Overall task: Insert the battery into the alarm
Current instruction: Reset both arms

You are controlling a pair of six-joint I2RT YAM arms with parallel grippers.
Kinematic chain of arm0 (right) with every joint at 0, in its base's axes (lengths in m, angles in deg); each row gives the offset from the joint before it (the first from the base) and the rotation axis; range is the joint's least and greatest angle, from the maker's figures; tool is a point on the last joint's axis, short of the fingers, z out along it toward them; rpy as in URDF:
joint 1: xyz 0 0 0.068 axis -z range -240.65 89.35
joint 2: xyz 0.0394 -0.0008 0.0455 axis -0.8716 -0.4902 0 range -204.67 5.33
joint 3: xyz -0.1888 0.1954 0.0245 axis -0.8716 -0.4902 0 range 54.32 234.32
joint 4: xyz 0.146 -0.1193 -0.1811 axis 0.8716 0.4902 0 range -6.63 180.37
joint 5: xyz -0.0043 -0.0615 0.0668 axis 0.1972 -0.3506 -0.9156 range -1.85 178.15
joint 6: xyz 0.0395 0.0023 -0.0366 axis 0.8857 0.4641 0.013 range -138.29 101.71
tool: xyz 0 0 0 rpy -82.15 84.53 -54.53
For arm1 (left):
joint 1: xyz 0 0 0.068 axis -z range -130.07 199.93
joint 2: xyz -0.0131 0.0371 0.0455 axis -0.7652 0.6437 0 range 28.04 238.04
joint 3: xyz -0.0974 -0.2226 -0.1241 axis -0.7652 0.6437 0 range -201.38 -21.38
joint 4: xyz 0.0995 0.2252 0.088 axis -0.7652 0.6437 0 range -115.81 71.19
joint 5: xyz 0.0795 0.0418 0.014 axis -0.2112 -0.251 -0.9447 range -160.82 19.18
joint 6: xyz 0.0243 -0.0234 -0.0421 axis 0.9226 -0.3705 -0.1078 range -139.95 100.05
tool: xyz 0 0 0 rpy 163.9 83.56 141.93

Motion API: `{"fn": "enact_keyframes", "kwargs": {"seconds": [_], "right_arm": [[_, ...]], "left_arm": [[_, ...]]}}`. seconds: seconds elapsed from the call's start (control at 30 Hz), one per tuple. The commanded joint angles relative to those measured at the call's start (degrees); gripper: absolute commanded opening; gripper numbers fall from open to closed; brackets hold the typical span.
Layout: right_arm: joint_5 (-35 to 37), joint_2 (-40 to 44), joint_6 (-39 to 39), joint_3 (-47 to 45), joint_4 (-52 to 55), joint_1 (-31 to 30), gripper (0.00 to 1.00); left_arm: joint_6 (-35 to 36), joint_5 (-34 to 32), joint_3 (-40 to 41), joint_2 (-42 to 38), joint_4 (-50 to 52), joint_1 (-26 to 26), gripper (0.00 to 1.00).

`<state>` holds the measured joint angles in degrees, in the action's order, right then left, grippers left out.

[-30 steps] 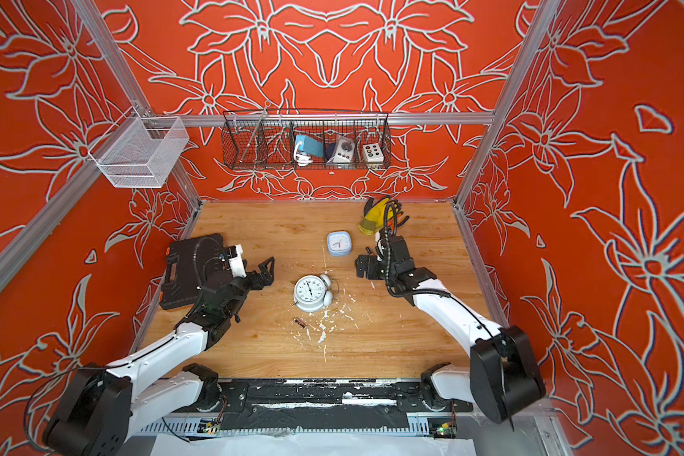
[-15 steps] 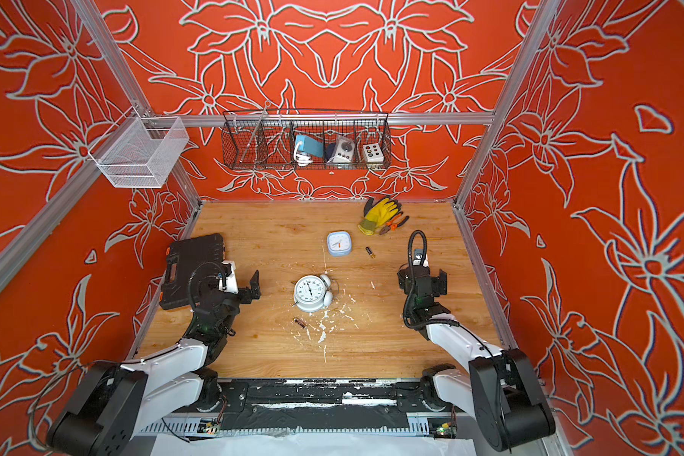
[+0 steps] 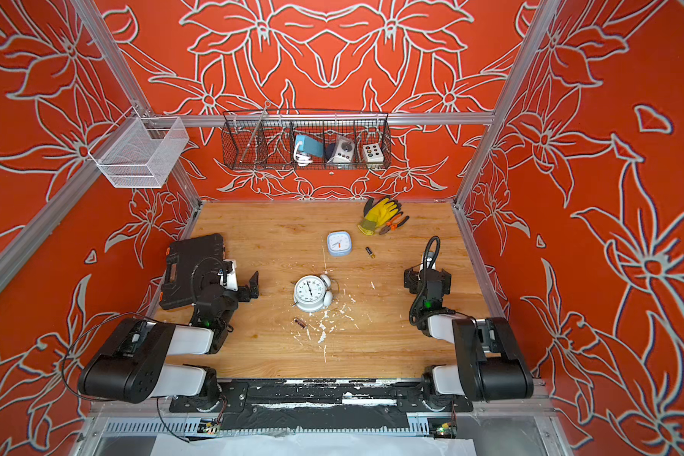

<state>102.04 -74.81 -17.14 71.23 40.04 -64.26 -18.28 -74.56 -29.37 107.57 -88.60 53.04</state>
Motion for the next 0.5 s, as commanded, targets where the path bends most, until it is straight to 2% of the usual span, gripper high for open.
{"fn": "enact_keyframes", "kwargs": {"seconds": [0.0, 0.07, 0.13, 0.47], "right_arm": [[-4.7, -1.6, -0.4, 0.5, -5.8, 1.2, 0.99], [-4.6, -0.2, -0.3, 1.3, -1.9, 1.2, 0.99], [-4.4, -1.2, -0.5, 0.9, -4.4, 1.2, 0.98], [-4.4, -0.5, -0.5, 1.2, -2.7, 1.1, 0.98]], "left_arm": [[-1.4, 1.2, -0.4, 0.5, -3.3, -1.0, 0.99], [-1.3, 1.1, -0.3, 0.4, -3.2, -0.9, 0.99], [-1.3, 1.2, -0.2, 0.3, -3.3, -0.9, 0.99], [-1.2, 1.1, -0.4, 0.5, -3.1, -0.9, 0.99]]}}
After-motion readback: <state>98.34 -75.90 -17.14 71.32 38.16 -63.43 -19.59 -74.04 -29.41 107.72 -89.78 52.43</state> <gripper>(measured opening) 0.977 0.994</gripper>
